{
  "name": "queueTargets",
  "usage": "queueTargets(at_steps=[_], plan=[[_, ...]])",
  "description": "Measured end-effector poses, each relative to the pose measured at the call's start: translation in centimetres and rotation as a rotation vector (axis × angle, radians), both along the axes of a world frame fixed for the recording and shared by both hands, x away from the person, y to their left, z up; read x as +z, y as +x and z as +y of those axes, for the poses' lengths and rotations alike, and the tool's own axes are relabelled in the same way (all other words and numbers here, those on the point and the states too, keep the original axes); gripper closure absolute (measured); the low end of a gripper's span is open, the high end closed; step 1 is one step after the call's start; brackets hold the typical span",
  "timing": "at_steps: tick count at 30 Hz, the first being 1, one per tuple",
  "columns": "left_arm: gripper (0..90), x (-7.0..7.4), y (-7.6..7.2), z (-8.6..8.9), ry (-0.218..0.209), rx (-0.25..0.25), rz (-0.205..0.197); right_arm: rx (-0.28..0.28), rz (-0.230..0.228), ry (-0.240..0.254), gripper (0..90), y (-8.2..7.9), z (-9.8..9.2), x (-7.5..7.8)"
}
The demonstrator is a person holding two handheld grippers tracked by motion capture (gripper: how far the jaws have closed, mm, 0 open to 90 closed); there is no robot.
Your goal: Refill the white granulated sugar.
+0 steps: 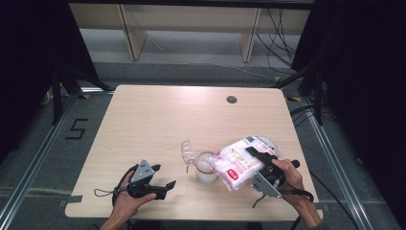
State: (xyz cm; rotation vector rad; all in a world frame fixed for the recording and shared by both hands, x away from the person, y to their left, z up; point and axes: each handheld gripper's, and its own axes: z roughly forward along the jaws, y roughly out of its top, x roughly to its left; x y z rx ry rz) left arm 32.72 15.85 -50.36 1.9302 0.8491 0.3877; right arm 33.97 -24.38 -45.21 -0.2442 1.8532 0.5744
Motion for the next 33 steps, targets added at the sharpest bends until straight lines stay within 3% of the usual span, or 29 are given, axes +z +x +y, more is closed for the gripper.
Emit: queueTargets(at_steps=[2, 3, 5, 7, 8, 9, 10, 11, 12, 13, 14, 15, 16, 18, 19, 20, 21, 22, 23, 24, 25, 26, 27, 28, 29, 30, 31, 32, 33], plan=[[16.0, -0.05, -0.07, -0.09, -0.011, 0.01, 0.01, -0.002, 0.027, 0.025, 81.9, 0.08, -0.09, -0.14], [16.0, -0.07, -0.08, -0.14, -0.017, 0.013, 0.01, -0.008, 0.062, 0.046, 82.1, 0.07, -0.14, -0.35], [16.0, -0.07, -0.09, -0.14, -0.018, 0.013, 0.01, -0.001, 0.07, 0.054, 82.2, 0.09, -0.12, -0.39], [16.0, -0.03, -0.01, -0.04, -0.014, 0.002, 0.003, 0.001, 0.092, 0.093, 82.4, 0.05, -0.16, -0.45], [16.0, -0.01, -0.02, -0.02, -0.01, 0.001, 0.004, 0.029, 0.041, 0.055, 82.5, 0.29, -0.17, 0.03], [16.0, 0.0, -0.03, -0.01, -0.01, 0.002, 0.002, 0.02, 0.062, 0.085, 82.5, 0.25, -0.19, -0.19], [16.0, 0.01, -0.03, 0.01, -0.007, 0.0, 0.002, -0.01, 0.13, 0.138, 82.5, -0.02, -0.19, -0.63], [16.0, -0.03, -0.02, -0.03, -0.014, 0.002, 0.001, -0.011, 0.144, 0.155, 82.6, 0.01, -0.24, -0.66], [16.0, -0.02, -0.02, -0.03, -0.012, 0.002, 0.004, 0.006, 0.135, 0.15, 82.5, 0.18, -0.28, -0.46], [16.0, -0.01, -0.02, -0.03, -0.007, 0.003, 0.001, 0.033, 0.089, 0.13, 82.7, 0.44, -0.36, 0.02], [16.0, -0.01, -0.04, -0.04, -0.007, 0.006, 0.002, 0.03, 0.103, 0.153, 82.7, 0.43, -0.43, -0.03], [16.0, -0.01, -0.06, -0.05, -0.01, 0.008, 0.003, 0.017, 0.148, 0.183, 82.9, 0.3, -0.43, -0.23], [16.0, -0.01, -0.02, -0.02, -0.011, 0.001, 0.004, -0.022, 0.22, 0.254, 83.0, -0.11, -0.36, -0.82], [16.0, 0.03, -0.02, 0.07, -0.003, -0.002, 0.002, 0.002, 0.217, 0.248, 83.0, 0.11, -0.32, -0.69], [16.0, 0.03, -0.02, 0.08, -0.003, -0.001, 0.003, 0.033, 0.159, 0.188, 83.1, 0.45, -0.36, -0.18], [16.0, 0.05, -0.02, 0.08, -0.003, -0.002, 0.001, 0.019, 0.202, 0.231, 83.1, 0.31, -0.29, -0.58], [16.0, 0.06, -0.02, 0.09, -0.001, -0.003, 0.0, 0.033, 0.174, 0.21, 83.2, 0.47, -0.33, -0.35], [16.0, 0.07, -0.03, 0.1, -0.001, -0.003, -0.001, 0.032, 0.189, 0.221, 83.3, 0.42, -0.29, -0.48], [16.0, 0.07, -0.03, 0.1, -0.001, -0.003, 0.0, 0.006, 0.231, 0.272, 83.3, 0.14, -0.21, -0.88], [16.0, 0.05, -0.03, 0.09, -0.002, 0.0, 0.001, 0.046, 0.166, 0.216, 83.4, 0.55, -0.27, -0.31], [16.0, 0.05, -0.03, 0.09, -0.002, -0.003, 0.001, -0.004, 0.23, 0.275, 83.5, 0.04, -0.26, -0.77], [16.0, 0.06, -0.05, 0.08, -0.003, -0.003, 0.001, -0.006, 0.256, 0.294, 83.6, -0.03, -0.22, -0.92], [16.0, 0.05, -0.07, 0.06, -0.006, 0.002, 0.004, 0.002, 0.246, 0.284, 83.5, 0.03, -0.25, -0.78], [16.0, 0.05, -0.08, 0.06, -0.008, 0.001, 0.006, 0.044, 0.199, 0.257, 83.5, 0.41, -0.3, -0.41], [16.0, 0.06, -0.05, 0.1, -0.002, -0.003, 0.0, 0.017, 0.235, 0.301, 83.6, 0.13, -0.37, -0.64], [16.0, 0.03, -0.03, 0.1, 0.0, -0.001, 0.002, 0.047, 0.221, 0.294, 83.7, 0.44, -0.46, -0.45], [16.0, -0.03, -0.01, 0.01, -0.01, 0.0, 0.002, 0.025, 0.252, 0.333, 83.7, 0.27, -0.59, -0.59], [16.0, -0.02, -0.03, 0.0, -0.007, 0.001, 0.002, 0.054, 0.233, 0.314, 83.8, 0.57, -0.65, -0.36], [16.0, 0.05, -0.05, 0.08, 0.001, -0.003, 0.001, 0.026, 0.251, 0.347, 83.8, 0.42, -0.69, -0.58]])
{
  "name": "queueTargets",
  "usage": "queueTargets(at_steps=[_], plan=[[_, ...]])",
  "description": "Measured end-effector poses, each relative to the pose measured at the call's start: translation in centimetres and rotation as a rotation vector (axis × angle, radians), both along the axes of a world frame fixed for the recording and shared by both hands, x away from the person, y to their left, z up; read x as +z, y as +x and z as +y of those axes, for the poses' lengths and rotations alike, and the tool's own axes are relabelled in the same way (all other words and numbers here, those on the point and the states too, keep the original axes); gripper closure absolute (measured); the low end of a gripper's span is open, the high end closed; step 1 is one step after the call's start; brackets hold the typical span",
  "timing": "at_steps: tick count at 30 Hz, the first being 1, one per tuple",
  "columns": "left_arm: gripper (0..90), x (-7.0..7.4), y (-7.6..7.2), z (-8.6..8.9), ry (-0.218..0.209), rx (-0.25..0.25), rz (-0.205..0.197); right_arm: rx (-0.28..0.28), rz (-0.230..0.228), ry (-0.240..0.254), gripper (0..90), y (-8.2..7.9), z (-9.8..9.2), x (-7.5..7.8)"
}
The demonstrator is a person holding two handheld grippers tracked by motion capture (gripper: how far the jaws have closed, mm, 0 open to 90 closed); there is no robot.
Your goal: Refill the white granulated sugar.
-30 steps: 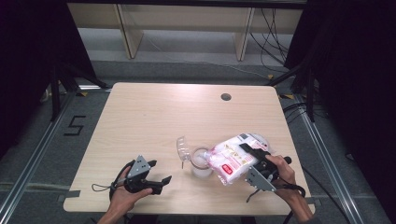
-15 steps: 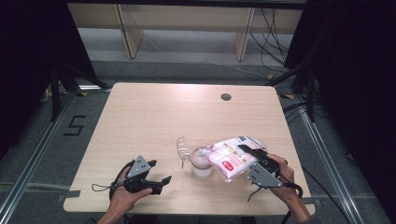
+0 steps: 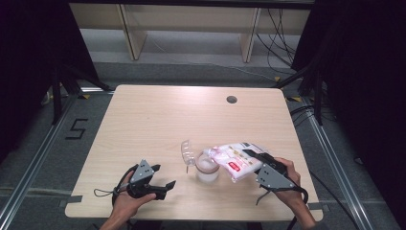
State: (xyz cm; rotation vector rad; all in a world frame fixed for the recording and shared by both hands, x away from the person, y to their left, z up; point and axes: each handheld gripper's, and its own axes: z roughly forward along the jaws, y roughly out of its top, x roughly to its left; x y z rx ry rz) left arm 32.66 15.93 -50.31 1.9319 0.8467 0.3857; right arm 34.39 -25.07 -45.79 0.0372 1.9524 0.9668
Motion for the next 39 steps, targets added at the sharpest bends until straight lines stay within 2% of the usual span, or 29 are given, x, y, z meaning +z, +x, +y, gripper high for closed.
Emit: queueTargets(at_steps=[1, 2, 3, 5, 7, 9, 11, 12, 14, 15, 16, 17, 18, 19, 20, 22, 23, 25, 29, 31, 32, 33, 34, 35, 36, 37, 38, 39], plan=[[16.0, 0.0, 0.0, 0.0, -0.002, 0.0, -0.001, 0.0, 0.019, 0.004, 83.9, 0.0, 0.0, 0.0], [16.0, 0.0, 0.0, 0.0, -0.003, 0.006, -0.001, 0.023, -0.019, -0.012, 83.9, 0.3, 0.0, 0.2], [16.0, 0.1, 0.0, 0.0, -0.003, 0.008, -0.001, 0.021, -0.024, -0.011, 83.9, 0.3, 0.0, 0.2], [16.0, 0.0, -0.1, 0.0, -0.011, 0.012, 0.007, 0.023, -0.01, -0.011, 84.0, 0.3, 0.0, 0.2], [16.0, 0.0, -0.1, 0.0, -0.002, 0.006, -0.003, 0.017, -0.009, -0.002, 83.9, 0.3, 0.0, 0.1], [16.0, 0.1, -0.1, 0.0, -0.002, 0.009, -0.002, -0.032, 0.073, 0.069, 84.1, 0.0, -0.1, -0.4], [16.0, 0.0, -0.1, 0.0, -0.008, 0.014, 0.006, 0.009, 0.019, 0.051, 84.2, 0.5, -0.2, -0.1], [16.0, 0.0, -0.1, 0.0, -0.008, 0.013, 0.005, -0.018, 0.061, 0.079, 84.2, 0.3, -0.2, -0.3], [16.0, 0.1, -0.1, 0.0, -0.01, 0.015, 0.006, 0.001, 0.033, 0.07, 84.3, 0.7, -0.3, -0.1], [16.0, 0.1, -0.1, 0.0, -0.005, 0.009, -0.001, 0.002, 0.036, 0.067, 84.3, 0.7, -0.4, -0.1], [16.0, 0.1, 0.0, 0.1, -0.001, 0.002, -0.008, -0.027, 0.08, 0.098, 84.4, 0.4, -0.4, -0.4], [16.0, 0.1, -0.1, 0.0, -0.013, 0.016, 0.005, 0.007, 0.054, 0.079, 84.5, 0.8, -0.4, -0.2], [16.0, 0.1, -0.1, 0.0, -0.013, 0.013, 0.003, -0.014, 0.073, 0.093, 84.6, 0.6, -0.4, -0.4], [16.0, 0.1, -0.1, 0.1, -0.01, 0.003, -0.001, 0.004, 0.043, 0.076, 84.7, 0.8, -0.3, -0.2], [16.0, 0.1, 0.0, 0.0, -0.016, 0.001, -0.009, -0.014, 0.068, 0.091, 84.7, 0.6, -0.3, -0.4], [16.0, 0.1, -0.1, 0.0, -0.019, 0.011, -0.002, 0.004, 0.051, 0.078, 85.0, 1.0, -0.3, -0.3], [16.0, 0.1, 0.0, 0.1, -0.007, 0.002, -0.006, 0.006, 0.056, 0.081, 85.1, 1.0, -0.3, -0.3], [16.0, 0.1, 0.0, 0.1, -0.011, 0.005, -0.003, 0.011, 0.065, 0.09, 85.2, 1.0, -0.2, -0.4], [16.0, 0.1, -0.1, 0.0, -0.015, 0.009, -0.003, 0.028, 0.103, 0.14, 85.4, 1.1, -0.2, -0.5], [16.0, 0.1, -0.1, 0.1, -0.012, 0.008, -0.002, 0.025, 0.104, 0.153, 85.5, 1.2, -0.3, -0.4], [16.0, 0.1, -0.1, 0.0, -0.018, 0.01, -0.004, 0.007, 0.155, 0.203, 85.6, 0.9, -0.3, -0.6], [16.0, 0.1, -0.1, 0.1, -0.014, 0.009, -0.003, 0.034, 0.13, 0.192, 85.6, 1.2, -0.4, -0.4], [16.0, 0.1, -0.1, 0.1, -0.01, 0.007, -0.003, 0.01, 0.189, 0.248, 85.7, 0.9, -0.4, -0.7], [16.0, 0.1, -0.1, 0.1, -0.014, 0.008, 0.0, 0.038, 0.146, 0.232, 85.8, 1.3, -0.6, -0.4], [16.0, 0.1, -0.1, 0.0, -0.016, 0.01, 0.002, 0.033, 0.149, 0.246, 85.9, 1.4, -0.7, -0.4], [16.0, 0.1, -0.1, 0.0, -0.018, 0.009, 0.001, 0.015, 0.207, 0.289, 86.0, 1.1, -0.6, -0.7], [16.0, 0.1, -0.1, 0.0, -0.019, 0.006, -0.003, 0.038, 0.168, 0.277, 86.1, 1.5, -0.8, -0.5], [16.0, 0.1, -0.1, 0.1, -0.011, 0.001, -0.005, 0.017, 0.22, 0.311, 86.3, 1.3, -0.8, -0.7]])
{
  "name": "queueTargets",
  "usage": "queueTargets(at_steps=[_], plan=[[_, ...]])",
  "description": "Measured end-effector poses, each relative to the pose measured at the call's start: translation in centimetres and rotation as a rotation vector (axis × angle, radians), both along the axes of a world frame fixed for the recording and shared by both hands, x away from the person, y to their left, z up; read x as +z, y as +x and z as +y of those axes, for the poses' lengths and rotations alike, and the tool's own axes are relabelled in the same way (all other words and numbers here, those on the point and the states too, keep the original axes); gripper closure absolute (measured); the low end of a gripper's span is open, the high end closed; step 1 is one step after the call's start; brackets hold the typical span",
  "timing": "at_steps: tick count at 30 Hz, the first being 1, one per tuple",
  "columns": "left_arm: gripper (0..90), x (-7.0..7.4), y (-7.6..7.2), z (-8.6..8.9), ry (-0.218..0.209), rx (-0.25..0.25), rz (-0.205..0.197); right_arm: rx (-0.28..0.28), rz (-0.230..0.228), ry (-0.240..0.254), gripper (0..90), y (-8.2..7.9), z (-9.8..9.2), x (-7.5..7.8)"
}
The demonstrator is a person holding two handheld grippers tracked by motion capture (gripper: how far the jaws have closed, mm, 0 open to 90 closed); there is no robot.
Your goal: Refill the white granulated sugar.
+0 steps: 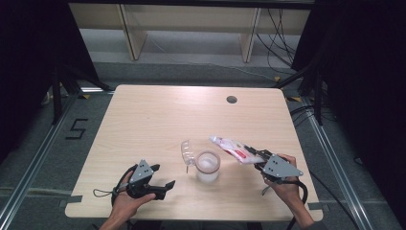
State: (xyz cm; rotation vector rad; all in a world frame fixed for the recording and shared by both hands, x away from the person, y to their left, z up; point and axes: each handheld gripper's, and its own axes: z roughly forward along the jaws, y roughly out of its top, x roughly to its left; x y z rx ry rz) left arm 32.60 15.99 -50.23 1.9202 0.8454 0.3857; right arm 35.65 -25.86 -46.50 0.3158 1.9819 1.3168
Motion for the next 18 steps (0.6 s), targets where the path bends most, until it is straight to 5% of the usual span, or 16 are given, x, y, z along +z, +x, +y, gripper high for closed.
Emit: queueTargets(at_steps=[3, 5, 8, 18], plan=[[16.0, 0.0, 0.0, 0.0, 0.0, 0.002, 0.0, 0.012, -0.036, -0.005, 86.4, 0.5, -0.3, 0.0], [16.0, 0.0, 0.0, 0.0, -0.002, 0.006, 0.003, 0.003, 0.02, 0.03, 86.6, 0.4, -0.3, -0.2], [16.0, 0.0, -0.1, -0.1, -0.008, 0.006, 0.009, 0.013, 0.0, 0.033, 86.9, 0.9, -0.5, -0.4], [16.0, 0.0, 0.0, 0.0, -0.001, 0.003, 0.002, -0.022, 0.097, 0.135, 87.1, 2.4, -1.6, -1.5]])
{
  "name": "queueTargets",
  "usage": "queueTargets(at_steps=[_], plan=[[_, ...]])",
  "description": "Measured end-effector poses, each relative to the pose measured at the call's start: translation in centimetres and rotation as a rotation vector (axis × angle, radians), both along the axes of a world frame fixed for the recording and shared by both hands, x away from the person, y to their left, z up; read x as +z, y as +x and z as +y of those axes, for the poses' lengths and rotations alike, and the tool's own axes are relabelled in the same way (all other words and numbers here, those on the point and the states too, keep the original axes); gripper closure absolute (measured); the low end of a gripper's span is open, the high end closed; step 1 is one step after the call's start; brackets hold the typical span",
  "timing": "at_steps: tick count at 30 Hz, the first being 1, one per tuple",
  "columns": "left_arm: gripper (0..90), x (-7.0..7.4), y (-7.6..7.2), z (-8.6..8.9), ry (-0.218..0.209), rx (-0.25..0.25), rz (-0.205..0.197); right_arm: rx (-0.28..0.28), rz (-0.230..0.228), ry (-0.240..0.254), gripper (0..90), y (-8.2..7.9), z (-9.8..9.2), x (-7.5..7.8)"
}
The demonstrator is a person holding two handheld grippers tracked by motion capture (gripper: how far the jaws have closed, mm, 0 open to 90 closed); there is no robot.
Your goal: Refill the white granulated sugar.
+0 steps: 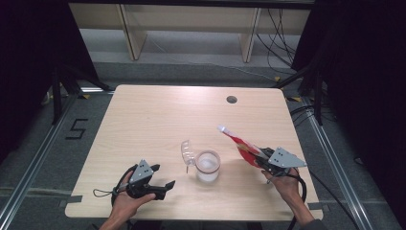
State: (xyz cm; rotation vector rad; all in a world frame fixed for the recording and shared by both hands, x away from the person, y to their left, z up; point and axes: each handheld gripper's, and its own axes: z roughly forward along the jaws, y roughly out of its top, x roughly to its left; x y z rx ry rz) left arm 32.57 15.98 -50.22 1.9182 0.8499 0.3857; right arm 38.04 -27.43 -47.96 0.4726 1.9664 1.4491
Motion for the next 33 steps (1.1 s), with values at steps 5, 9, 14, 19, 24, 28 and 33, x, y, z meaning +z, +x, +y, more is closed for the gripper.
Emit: queueTargets(at_steps=[5, 9, 14, 19, 24, 28, 33], plan=[[16.0, 0.0, 0.0, 0.0, -0.001, 0.005, 0.004, -0.02, 0.038, 0.01, 87.1, 0.4, -0.3, -0.5], [16.0, 0.0, 0.0, 0.0, 0.0, 0.002, 0.002, -0.024, 0.052, 0.004, 87.1, 0.6, -0.3, -0.7], [16.0, 0.1, 0.0, 0.0, 0.002, 0.002, 0.0, -0.024, 0.083, -0.013, 87.1, 0.8, -0.4, -1.1], [16.0, 0.1, 0.0, 0.0, 0.002, 0.002, 0.0, -0.04, 0.087, 0.013, 87.0, 0.9, -0.4, -1.2], [16.0, 0.1, 0.0, 0.0, 0.003, 0.0, -0.001, -0.051, 0.11, 0.034, 86.8, 1.1, -1.0, -1.2], [16.0, 0.1, 0.0, 0.0, 0.002, 0.003, -0.001, -0.067, 0.135, 0.036, 86.7, 1.0, -1.3, -1.1], [16.0, 0.1, 0.0, 0.1, 0.004, 0.007, -0.002, -0.079, 0.144, 0.057, 86.6, 0.9, -1.3, -1.1]])
